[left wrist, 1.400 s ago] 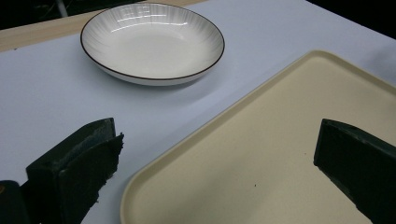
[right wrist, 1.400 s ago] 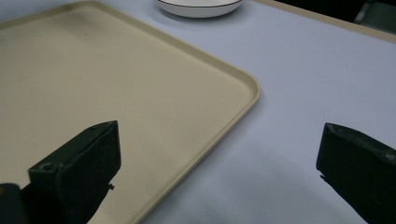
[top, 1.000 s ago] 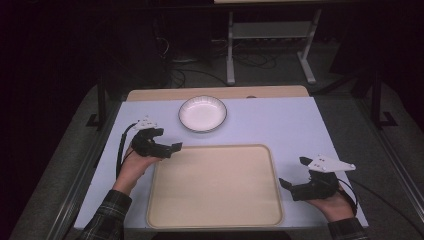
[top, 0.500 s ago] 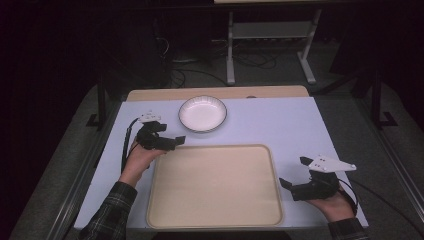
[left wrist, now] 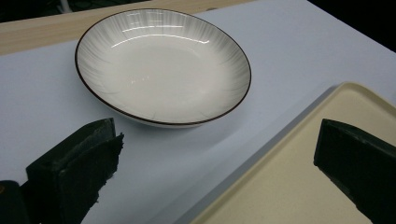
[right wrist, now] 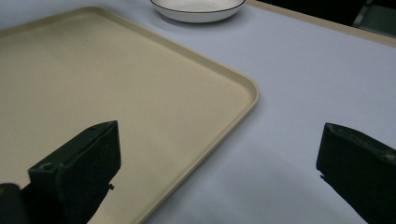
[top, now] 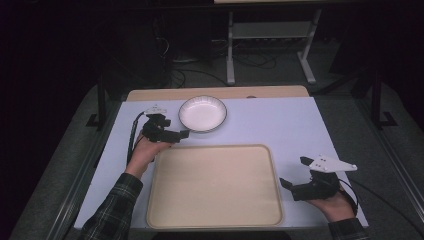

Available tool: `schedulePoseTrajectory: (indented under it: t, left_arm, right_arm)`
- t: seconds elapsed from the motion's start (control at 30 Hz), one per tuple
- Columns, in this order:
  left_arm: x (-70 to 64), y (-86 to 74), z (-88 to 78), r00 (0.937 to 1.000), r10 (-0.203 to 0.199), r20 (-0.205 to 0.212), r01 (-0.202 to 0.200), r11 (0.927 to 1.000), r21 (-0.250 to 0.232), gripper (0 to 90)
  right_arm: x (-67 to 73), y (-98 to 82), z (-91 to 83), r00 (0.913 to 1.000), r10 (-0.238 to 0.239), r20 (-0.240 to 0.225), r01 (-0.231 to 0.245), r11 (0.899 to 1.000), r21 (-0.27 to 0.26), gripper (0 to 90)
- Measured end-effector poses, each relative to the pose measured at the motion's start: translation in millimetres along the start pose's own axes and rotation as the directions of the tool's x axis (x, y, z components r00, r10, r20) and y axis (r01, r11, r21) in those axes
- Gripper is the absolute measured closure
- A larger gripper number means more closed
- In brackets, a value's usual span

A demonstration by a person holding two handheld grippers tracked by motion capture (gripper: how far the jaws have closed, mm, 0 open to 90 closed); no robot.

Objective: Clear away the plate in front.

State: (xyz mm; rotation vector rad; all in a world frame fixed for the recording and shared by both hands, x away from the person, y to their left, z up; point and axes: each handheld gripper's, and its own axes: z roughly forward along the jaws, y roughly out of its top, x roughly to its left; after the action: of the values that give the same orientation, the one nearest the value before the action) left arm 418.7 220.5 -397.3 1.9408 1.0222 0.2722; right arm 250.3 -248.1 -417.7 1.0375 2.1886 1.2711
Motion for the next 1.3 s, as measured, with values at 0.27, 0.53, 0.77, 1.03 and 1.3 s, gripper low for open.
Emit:
schedulePoseTrajectory:
  t: [0.27,0.53,0.77,1.03,1.3]
  left_arm:
    - [7.3,6.7,11.5,0.9987,-0.047,-0.018,0.048,0.9987,0.016,0.0]
    - [15.7,11.6,23.9,0.9958,-0.083,-0.039,0.084,0.9959,0.032,0.0]
    - [30.7,16.7,36.2,0.9856,-0.163,-0.046,0.164,0.9861,0.026,0.0]
    - [41.0,20.0,49.5,0.9701,-0.233,-0.067,0.235,0.9716,0.023,0.0]
    - [44.2,18.1,63.1,0.9534,-0.287,-0.093,0.292,0.9558,0.039,4.5]
  right_arm:
    - [0.0,0.0,-0.1,1.0000,-0.002,-0.004,0.002,1.000,-0.003,0.0]
    - [-0.5,-0.1,-0.3,1.0000,-0.003,-0.005,0.003,1.000,-0.005,0.0]
    - [-0.6,0.1,-0.3,0.9999,-0.002,-0.010,0.002,1.000,-0.007,0.0]
    - [-1.2,0.2,-1.0,0.9999,0.002,-0.011,-0.002,1.000,-0.009,0.0]
    - [-1.7,0.1,-1.5,0.9998,0.002,-0.018,-0.002,1.000,-0.008,4.0]
